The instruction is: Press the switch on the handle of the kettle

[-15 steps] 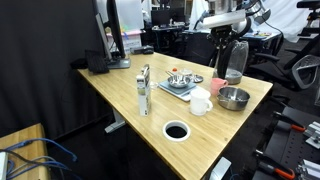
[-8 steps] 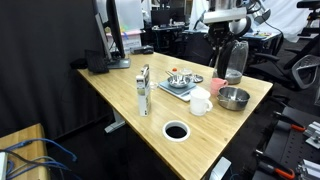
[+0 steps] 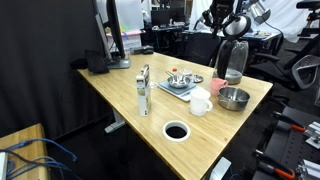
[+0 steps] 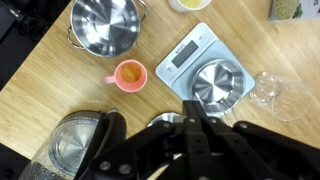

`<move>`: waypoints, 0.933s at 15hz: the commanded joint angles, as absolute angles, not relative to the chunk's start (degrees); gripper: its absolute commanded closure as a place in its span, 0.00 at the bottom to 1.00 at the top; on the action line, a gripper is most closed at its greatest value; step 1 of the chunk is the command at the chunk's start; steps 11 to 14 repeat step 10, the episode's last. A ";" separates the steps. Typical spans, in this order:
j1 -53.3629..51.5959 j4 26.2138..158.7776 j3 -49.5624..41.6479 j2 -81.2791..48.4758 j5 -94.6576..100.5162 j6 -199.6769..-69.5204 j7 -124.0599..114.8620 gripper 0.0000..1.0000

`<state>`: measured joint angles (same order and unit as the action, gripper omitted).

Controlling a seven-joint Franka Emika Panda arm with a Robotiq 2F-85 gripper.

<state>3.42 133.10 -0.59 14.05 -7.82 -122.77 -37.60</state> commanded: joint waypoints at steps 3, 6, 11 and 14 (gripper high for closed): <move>4.11 133.32 -0.73 17.66 -12.82 -114.13 -29.57 0.81; 4.03 133.66 -1.10 19.60 -14.49 -110.90 -26.61 0.62; 3.95 133.80 -1.15 19.28 -14.50 -110.90 -26.39 0.62; 3.95 133.80 -1.15 19.28 -14.50 -110.90 -26.39 0.62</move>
